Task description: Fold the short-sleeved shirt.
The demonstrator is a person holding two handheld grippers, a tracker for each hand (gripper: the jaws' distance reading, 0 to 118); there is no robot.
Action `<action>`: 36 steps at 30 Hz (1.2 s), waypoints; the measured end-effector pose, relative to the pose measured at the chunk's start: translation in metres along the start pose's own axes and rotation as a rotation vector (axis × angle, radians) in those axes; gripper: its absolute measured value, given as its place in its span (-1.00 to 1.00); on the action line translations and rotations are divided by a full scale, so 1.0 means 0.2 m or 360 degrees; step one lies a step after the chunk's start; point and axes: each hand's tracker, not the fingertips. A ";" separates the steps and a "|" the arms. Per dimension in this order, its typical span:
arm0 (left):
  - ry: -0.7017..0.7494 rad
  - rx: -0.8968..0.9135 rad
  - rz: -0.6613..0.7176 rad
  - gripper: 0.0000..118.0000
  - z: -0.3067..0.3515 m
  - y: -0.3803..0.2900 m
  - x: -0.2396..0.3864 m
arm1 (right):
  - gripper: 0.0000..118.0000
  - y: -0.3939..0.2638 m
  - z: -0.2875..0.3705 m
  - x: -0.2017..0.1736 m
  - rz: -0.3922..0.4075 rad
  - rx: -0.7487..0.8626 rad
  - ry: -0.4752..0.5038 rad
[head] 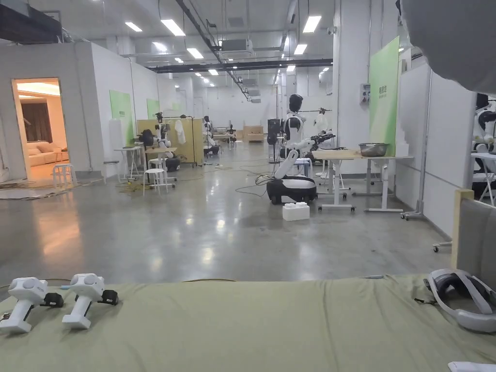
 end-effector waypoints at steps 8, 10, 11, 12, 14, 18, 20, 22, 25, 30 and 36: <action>-0.0066 -0.0003 -0.0007 0.40 -0.01 0.00 0.00 | 0.08 -0.01 0.00 0.00 -0.0014 -0.0008 0.0007; -0.0063 0.0009 -0.0015 0.41 0.00 -0.01 0.01 | 0.40 -0.01 0.00 0.01 -0.0047 -0.0012 0.0030; -0.0049 0.0015 -0.0024 0.46 0.00 -0.01 0.02 | 0.60 -0.01 0.00 0.01 -0.0060 0.0002 0.0035; -0.0037 0.0014 -0.0034 0.57 0.00 -0.01 0.02 | 0.85 -0.01 0.01 0.01 -0.0066 0.0014 0.0030; -0.0007 0.0009 -0.0054 1.00 -0.01 -0.01 0.02 | 1.00 -0.01 0.01 0.01 -0.0069 0.0034 0.0014; 0.0007 0.0023 -0.0045 1.00 0.00 0.01 0.01 | 1.00 0.02 0.06 0.03 -0.0084 0.0115 0.0020; 0.0013 0.0020 -0.0016 1.00 0.00 0.02 0.01 | 1.00 0.03 0.06 0.03 -0.0105 0.0126 0.0024; 0.0013 0.0010 -0.0001 1.00 0.00 0.01 0.00 | 1.00 0.03 0.06 0.04 -0.0124 0.0113 0.0030; 0.0025 -0.0005 0.0004 1.00 -0.01 0.00 -0.01 | 1.00 0.03 0.05 0.04 -0.0122 0.0097 0.0011; 0.0019 -0.0028 0.0007 1.00 -0.02 -0.01 -0.01 | 1.00 0.02 0.05 0.03 -0.0094 0.0061 -0.0002; 0.0029 -0.0048 -0.0040 1.00 -0.02 0.00 0.00 | 1.00 0.03 0.04 0.00 -0.0070 0.0058 0.0020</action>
